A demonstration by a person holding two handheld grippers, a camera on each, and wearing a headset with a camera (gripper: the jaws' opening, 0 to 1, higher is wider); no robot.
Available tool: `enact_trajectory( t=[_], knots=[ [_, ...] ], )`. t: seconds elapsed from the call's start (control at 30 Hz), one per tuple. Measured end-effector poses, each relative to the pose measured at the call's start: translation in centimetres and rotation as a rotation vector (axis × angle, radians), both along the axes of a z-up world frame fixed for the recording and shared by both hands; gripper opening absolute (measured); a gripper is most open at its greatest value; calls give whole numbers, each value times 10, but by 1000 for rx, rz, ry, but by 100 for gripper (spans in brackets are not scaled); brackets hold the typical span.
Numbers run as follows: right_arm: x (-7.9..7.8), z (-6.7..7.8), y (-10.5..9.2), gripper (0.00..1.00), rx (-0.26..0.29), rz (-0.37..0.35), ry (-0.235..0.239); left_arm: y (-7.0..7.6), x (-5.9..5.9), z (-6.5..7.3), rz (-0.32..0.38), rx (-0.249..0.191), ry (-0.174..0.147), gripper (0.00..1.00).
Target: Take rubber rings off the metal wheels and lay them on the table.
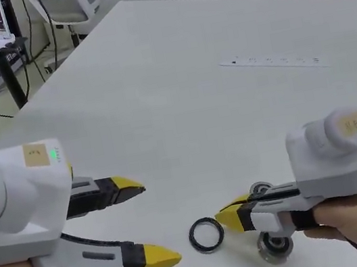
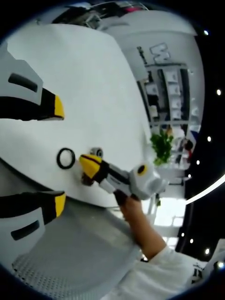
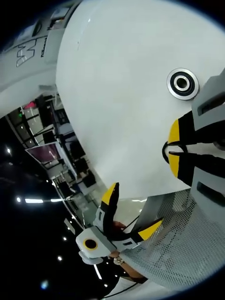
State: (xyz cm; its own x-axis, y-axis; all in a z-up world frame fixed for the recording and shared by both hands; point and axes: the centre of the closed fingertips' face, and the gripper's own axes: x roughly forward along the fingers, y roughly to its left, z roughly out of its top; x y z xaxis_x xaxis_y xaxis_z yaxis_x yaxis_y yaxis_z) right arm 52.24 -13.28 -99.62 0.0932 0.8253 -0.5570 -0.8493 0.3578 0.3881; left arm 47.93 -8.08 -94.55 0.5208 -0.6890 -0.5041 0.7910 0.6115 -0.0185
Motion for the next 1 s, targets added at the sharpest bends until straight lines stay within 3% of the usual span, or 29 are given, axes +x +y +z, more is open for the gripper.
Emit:
enact_trajectory(
  t=[0.2, 0.3, 0.37, 0.43, 0.53, 0.6, 0.73, 0.87, 1.0],
  knots=[
    [0, 13, 2, 7, 23, 6, -21, 0, 0, 0, 1, -1, -2, 63],
    [-2, 31, 8, 15, 81, 17, -10, -1, 1, 3, 2, -9, -9, 63],
    [-2, 41, 10, 22, 106, 23, -28, -2, 1, 4, 2, -14, -13, 63],
    [-2, 53, 12, 25, 139, 45, -68, -2, 1, 4, 1, -12, -14, 63],
    [-2, 64, 8, 26, 154, 55, -75, -2, 0, 3, -6, -2, -14, 62],
    [-2, 73, 4, 29, 176, 60, -77, -3, 1, 7, -7, -12, -31, 63],
    [-3, 85, -11, 39, 179, 84, -130, -4, 3, 11, 3, -38, -42, 65],
    [-5, 97, -28, 45, 196, 81, -150, -3, 5, 16, 15, -61, -62, 74],
    [-1, 108, -45, 55, 188, 65, -248, -3, 5, 15, 15, -55, -60, 76]
  ],
)
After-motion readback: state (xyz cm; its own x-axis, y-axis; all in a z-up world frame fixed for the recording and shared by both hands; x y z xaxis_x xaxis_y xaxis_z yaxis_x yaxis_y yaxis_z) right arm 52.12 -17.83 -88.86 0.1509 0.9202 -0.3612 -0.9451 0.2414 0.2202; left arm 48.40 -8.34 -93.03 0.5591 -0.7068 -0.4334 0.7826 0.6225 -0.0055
